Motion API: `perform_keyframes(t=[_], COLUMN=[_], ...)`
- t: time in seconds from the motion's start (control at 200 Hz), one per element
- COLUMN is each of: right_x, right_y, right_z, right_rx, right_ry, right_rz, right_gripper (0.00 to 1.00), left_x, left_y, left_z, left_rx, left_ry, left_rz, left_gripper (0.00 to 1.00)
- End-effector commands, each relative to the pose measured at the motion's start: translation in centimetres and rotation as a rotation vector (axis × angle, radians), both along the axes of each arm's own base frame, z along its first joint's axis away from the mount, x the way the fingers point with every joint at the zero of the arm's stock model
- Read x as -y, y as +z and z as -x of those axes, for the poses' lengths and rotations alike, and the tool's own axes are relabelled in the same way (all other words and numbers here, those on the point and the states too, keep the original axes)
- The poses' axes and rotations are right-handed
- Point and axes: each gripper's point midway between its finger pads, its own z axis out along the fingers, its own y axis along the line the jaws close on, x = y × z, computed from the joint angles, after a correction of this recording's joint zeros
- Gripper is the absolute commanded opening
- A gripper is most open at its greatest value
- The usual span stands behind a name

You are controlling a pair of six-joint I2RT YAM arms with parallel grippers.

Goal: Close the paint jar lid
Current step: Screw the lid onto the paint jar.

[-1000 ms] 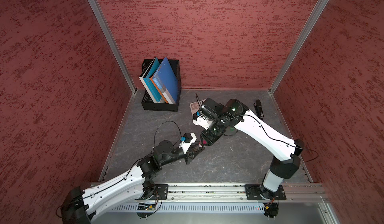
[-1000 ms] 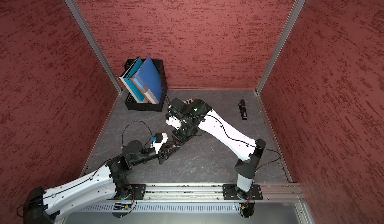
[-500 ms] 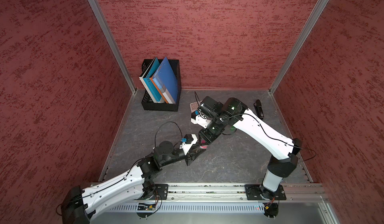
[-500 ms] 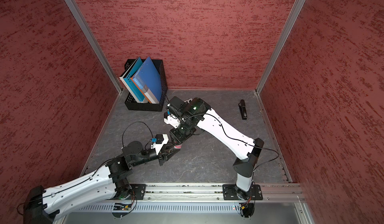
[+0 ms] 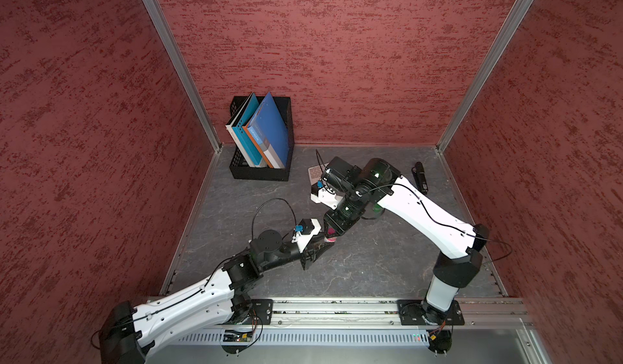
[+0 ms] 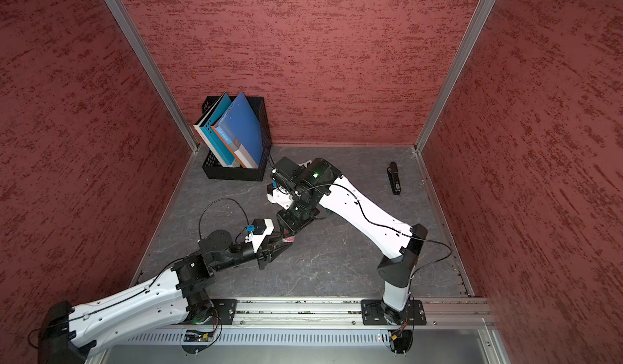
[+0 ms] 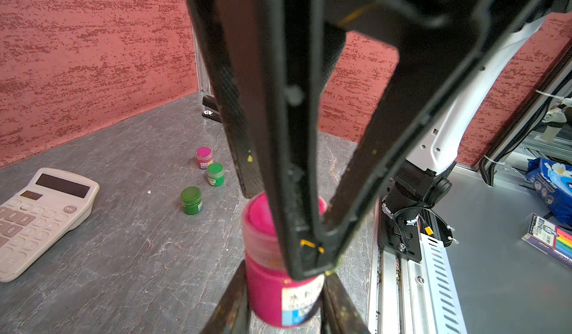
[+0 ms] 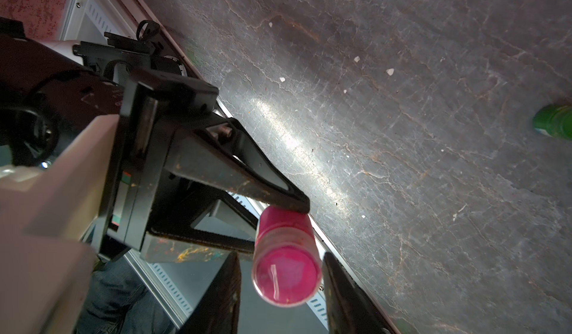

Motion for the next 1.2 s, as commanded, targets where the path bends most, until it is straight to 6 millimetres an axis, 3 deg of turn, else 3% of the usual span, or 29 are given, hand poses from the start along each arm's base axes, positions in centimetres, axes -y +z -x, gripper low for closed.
perform_keyframes(t=[0.0, 0.711, 0.902, 1.047, 1.192], right_x=[0.2, 0.2, 0.2, 0.2, -0.2], right_y=[-0.3, -0.4, -0.8, -1.1, -2.0], right_z=[0.4, 0.2, 0.1, 0.0, -0.3], right_rx=[-0.03, -0.021, -0.027, -0.03, -0.047], right_ry=[0.007, -0.002, -0.009, -0.039, -0.112], right_rz=[0.007, 0.006, 0.014, 0.012, 0.004], right_gripper=[0.4, 0.38, 0.33, 0.3, 0.29], left_x=[-0.1, -0.1, -0.2, -0.6, -1.8], left_y=[1.8, 1.7, 1.8, 2.8, 5.5], left_z=[-0.2, -0.1, -0.3, -0.9, -2.8], left_rx=[0.039, 0.032, 0.037, 0.072, 0.147], left_ry=[0.016, 0.016, 0.029, 0.083, 0.222], left_rz=[0.032, 0.033, 0.035, 0.059, 0.137], left_gripper=[0.21, 0.22, 0.22, 0.22, 0.22])
